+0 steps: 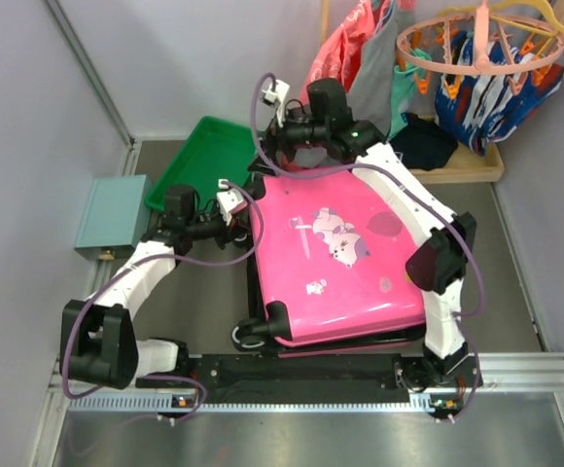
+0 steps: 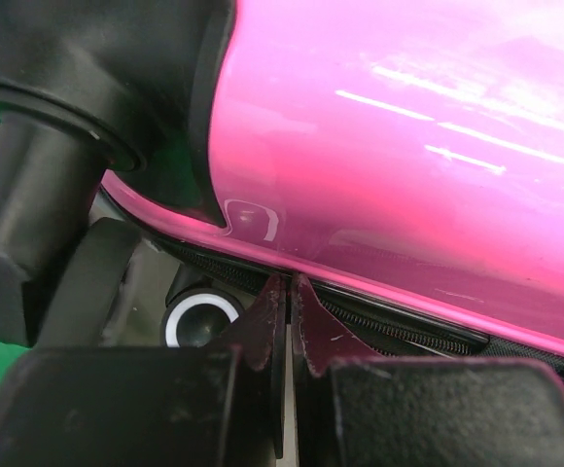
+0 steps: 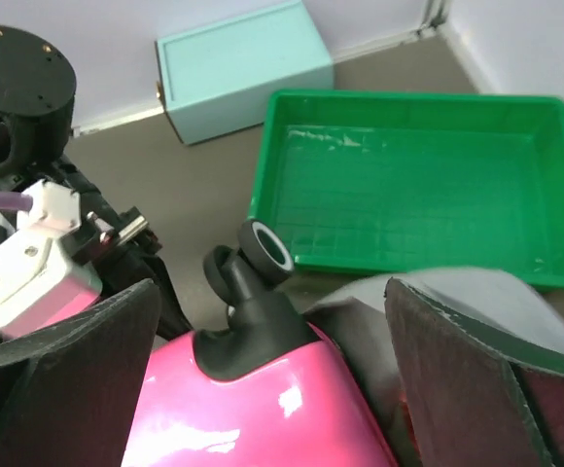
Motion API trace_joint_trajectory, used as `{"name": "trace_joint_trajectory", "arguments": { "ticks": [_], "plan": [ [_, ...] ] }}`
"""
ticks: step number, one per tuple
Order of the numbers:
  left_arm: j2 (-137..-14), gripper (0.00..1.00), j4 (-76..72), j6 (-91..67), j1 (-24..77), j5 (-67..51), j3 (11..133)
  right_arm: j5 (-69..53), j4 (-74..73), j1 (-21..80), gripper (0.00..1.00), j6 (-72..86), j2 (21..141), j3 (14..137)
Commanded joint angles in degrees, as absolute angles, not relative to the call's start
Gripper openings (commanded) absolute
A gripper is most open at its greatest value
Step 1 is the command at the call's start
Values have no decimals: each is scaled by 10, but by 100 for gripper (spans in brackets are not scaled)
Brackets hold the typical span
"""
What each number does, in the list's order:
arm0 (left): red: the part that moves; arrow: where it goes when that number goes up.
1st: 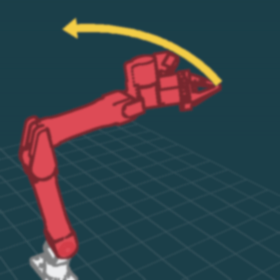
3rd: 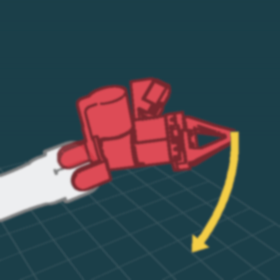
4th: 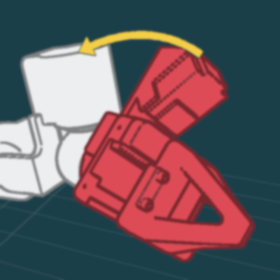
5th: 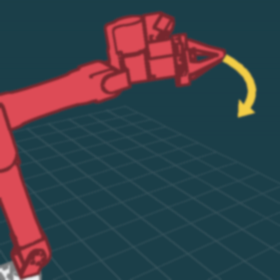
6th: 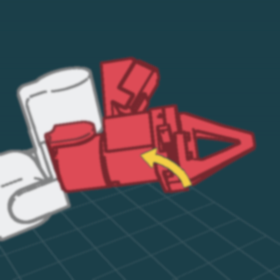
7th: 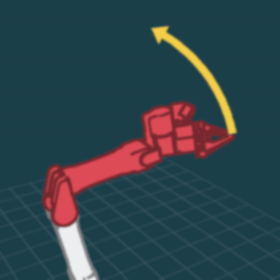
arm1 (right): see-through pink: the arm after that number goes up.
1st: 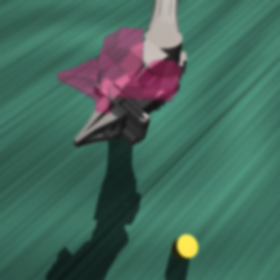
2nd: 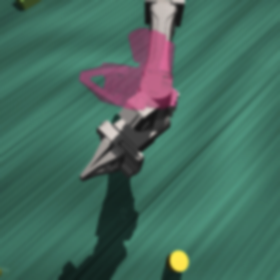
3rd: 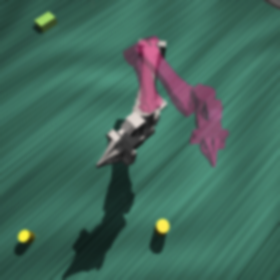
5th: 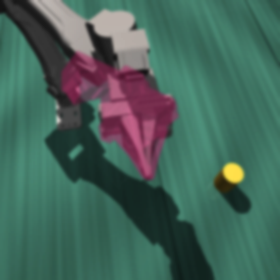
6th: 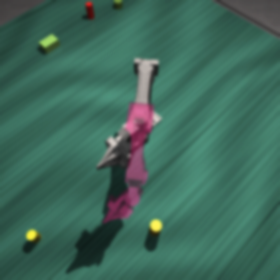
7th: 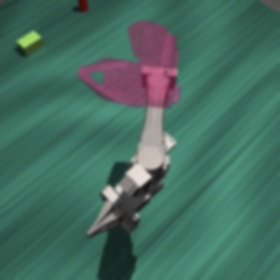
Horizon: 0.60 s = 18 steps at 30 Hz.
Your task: Open, take out, and arrange the luggage
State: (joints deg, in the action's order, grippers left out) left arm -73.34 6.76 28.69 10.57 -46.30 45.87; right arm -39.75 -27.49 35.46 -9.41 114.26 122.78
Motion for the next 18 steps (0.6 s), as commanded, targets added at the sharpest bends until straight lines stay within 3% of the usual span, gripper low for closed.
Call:
{"name": "trace_joint_trajectory", "arguments": {
  "ticks": [1,8,18],
  "plan": [
    [-733,0,60,281,116,-525,476,-353,-367,395,99,-108,1219,1312],
    [-734,0,62,283,116,-528,473,-231,-370,418,99,-75,1276,1331],
    [-739,0,57,279,116,-532,475,-281,-426,467,96,-204,1312,1324]
  ]
}}
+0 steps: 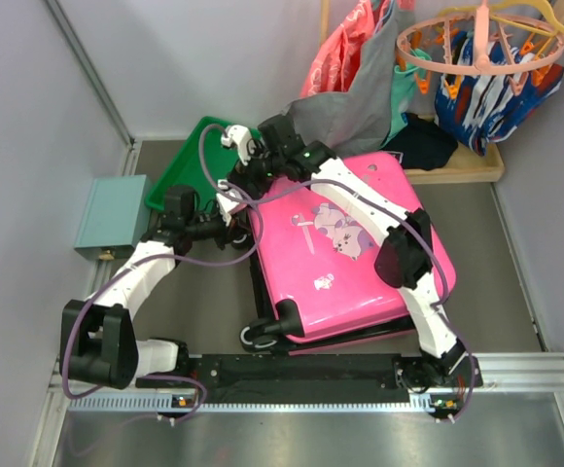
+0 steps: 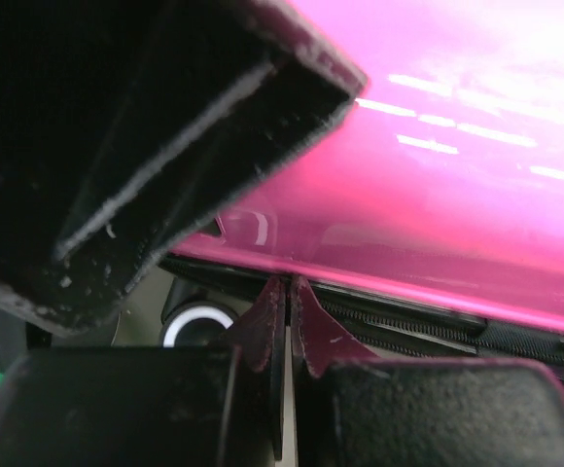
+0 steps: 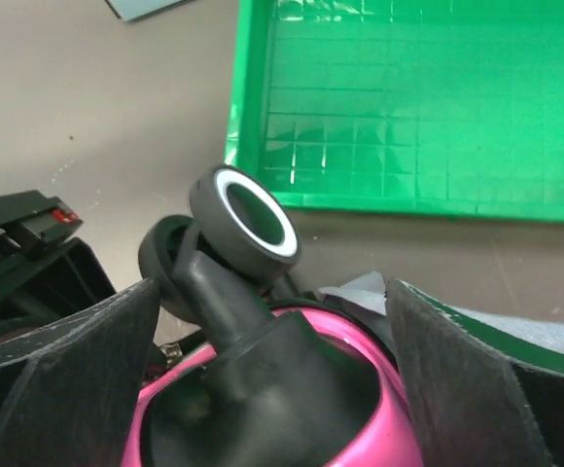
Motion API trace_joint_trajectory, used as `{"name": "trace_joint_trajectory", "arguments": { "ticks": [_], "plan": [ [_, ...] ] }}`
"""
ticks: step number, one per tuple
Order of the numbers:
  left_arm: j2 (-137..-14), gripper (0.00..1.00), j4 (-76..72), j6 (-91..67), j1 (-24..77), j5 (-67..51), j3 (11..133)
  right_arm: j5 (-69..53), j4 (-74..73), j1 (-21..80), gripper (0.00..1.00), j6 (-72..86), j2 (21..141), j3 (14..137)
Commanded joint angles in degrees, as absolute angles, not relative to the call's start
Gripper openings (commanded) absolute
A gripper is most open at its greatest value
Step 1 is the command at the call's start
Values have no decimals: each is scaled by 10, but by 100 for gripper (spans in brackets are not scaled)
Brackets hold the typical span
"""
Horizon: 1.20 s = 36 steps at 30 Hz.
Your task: Open, take out, and arrange the luggage
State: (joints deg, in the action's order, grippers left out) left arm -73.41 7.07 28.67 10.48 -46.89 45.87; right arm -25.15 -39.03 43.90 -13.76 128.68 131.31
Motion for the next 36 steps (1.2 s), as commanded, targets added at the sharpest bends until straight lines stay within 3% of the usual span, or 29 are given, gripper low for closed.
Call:
{"name": "trace_joint_trajectory", "arguments": {
  "ticks": [1,4,5,11,13,20,34,36],
  "plan": [
    [-738,0,56,278,116,-532,475,-284,-434,469,92,-222,1317,1326],
    [-737,0,50,271,115,-531,475,-301,-449,473,63,-228,1319,1327],
    [-738,0,48,265,112,-530,475,-304,-447,471,48,-229,1317,1316],
    [-739,0,38,246,76,-519,476,-352,-452,473,9,-257,1255,1242],
    [-738,0,37,243,64,-522,475,-360,-468,473,0,-269,1233,1230],
    [-744,0,16,220,7,-547,482,-380,-477,474,0,-279,1169,1164],
    [-837,0,-88,185,-14,-495,532,-349,-450,476,0,-239,1127,1084],
    [-845,0,-98,184,-14,-502,539,-321,-425,488,8,-222,1112,1066]
  ]
}}
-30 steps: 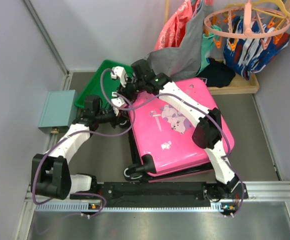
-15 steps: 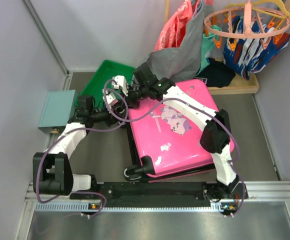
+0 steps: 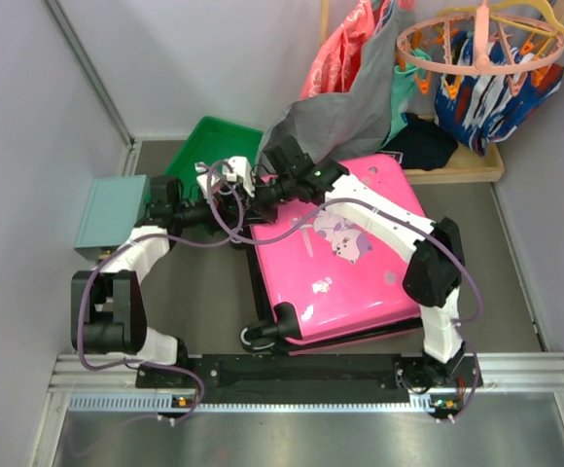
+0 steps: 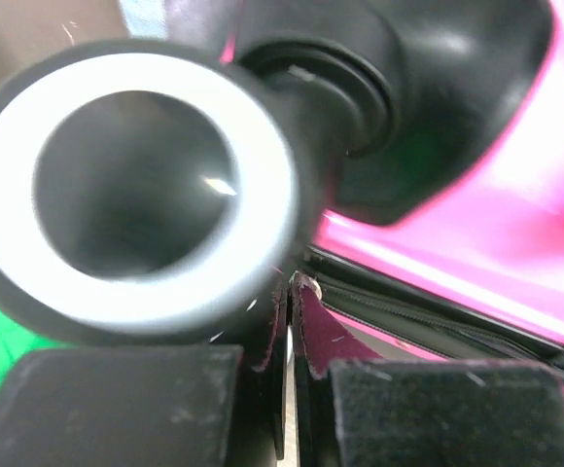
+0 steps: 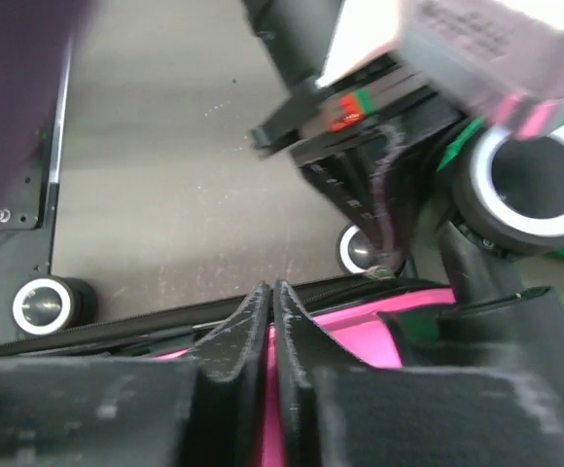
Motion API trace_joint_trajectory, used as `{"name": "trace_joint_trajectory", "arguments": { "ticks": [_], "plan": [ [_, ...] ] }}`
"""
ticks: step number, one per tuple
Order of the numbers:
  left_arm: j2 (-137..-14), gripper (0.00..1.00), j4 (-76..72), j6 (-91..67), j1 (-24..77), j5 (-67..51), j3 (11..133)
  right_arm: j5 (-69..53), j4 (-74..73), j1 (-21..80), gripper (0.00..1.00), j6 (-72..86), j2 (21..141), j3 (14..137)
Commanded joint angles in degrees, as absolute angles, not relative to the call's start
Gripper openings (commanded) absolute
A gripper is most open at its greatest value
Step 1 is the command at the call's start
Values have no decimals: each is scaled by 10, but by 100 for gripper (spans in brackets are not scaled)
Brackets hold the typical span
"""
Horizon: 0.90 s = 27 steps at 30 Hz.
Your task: Open, take out, and arrange the luggage
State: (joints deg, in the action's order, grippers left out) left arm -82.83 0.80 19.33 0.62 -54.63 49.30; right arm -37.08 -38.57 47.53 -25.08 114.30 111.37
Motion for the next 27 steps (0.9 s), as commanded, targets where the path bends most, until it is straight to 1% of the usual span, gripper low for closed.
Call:
{"name": "trace_joint_trajectory", "arguments": {
  "ticks": [1,2,3,5,6,8,9,11,12,13,15,19,23,26,27],
  "plan": [
    [-852,0,-103,181,-14,-504,540,-310,-418,493,16,-220,1093,1050],
    [-853,0,-106,181,-13,-510,540,-286,-414,500,21,-222,1084,1043],
    [-853,0,-109,182,-14,-513,539,-274,-408,519,29,-225,1072,1037],
    [-853,0,-120,182,-14,-521,533,-256,-417,540,39,-245,1047,1028],
    [-852,0,-126,182,-13,-524,532,-251,-433,561,48,-254,1042,1029],
    [-853,0,-136,173,-14,-526,530,-222,-460,591,54,-290,1029,1035],
    [-855,0,-137,171,-14,-527,531,-206,-474,625,58,-301,1027,1038],
    [-855,0,-138,170,-13,-532,530,-171,-529,655,62,-329,1029,1050],
    [-853,0,-141,168,-14,-537,528,-164,-548,670,68,-333,1031,1054],
    [-851,0,-142,165,-14,-540,526,-158,-572,694,71,-335,1029,1052],
    [-846,0,-144,165,-14,-545,522,-142,-591,717,76,-337,1022,1042],
    [-846,0,-149,156,-14,-548,519,-142,-606,750,80,-322,1002,1014],
    [-849,0,-150,155,-13,-550,518,-155,-601,766,81,-290,975,1020],
    [-846,0,-148,156,-14,-548,518,-120,-609,784,91,-279,969,1013],
    [-844,0,-146,160,-13,-548,518,-112,-619,799,95,-275,969,1010]
  ]
}}
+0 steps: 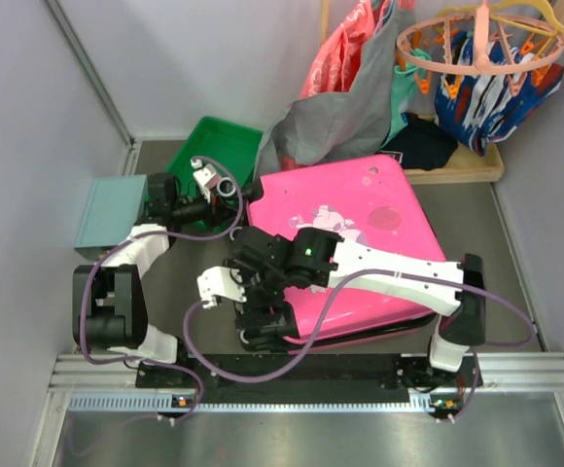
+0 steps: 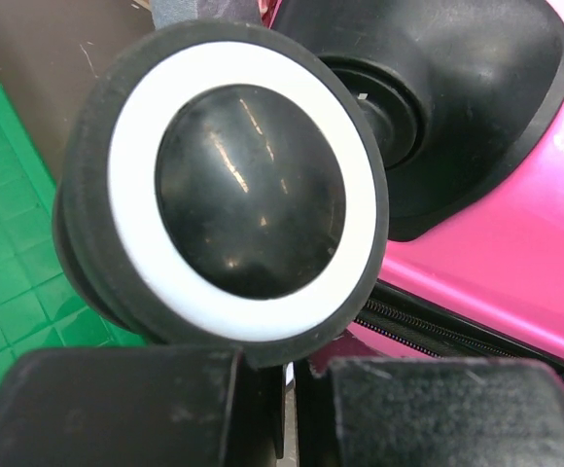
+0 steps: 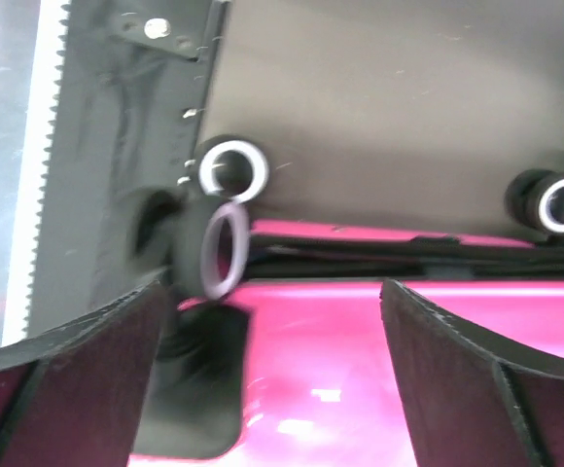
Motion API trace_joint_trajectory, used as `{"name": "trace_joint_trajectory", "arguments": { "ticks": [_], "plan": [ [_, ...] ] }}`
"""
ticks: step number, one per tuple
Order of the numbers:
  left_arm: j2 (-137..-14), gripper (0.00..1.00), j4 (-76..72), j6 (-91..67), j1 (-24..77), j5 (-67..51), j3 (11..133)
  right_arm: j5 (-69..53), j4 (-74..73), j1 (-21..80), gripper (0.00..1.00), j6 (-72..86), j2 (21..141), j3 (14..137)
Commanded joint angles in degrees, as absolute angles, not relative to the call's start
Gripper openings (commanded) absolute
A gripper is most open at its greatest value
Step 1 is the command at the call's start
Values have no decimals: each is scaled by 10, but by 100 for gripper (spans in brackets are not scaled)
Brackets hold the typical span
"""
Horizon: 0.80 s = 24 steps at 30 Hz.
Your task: Open, take out, and arrange the luggage
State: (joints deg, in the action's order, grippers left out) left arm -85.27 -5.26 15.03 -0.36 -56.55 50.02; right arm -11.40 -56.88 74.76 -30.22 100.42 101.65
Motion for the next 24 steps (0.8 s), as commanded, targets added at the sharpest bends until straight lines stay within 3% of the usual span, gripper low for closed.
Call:
{"name": "trace_joint_trajectory", "arguments": {
  "ticks": [1,13,18,19,21,24],
  "plan": [
    [-842,0,-145,162,-14,-548,516,-111,-625,805,97,-271,978,1009],
    [-849,0,-144,161,-13,-546,519,12,-643,817,99,-186,1070,1013],
    [-850,0,-147,155,-14,-534,526,4,-664,817,98,-193,1099,1015],
    [-853,0,-150,151,-14,-528,528,-20,-671,821,95,-199,1100,1016],
    [-859,0,-152,142,-14,-523,535,-46,-698,825,79,-205,1104,1020],
    [-867,0,-156,137,-14,-513,546,-74,-733,840,42,-204,1099,1023]
  ]
}}
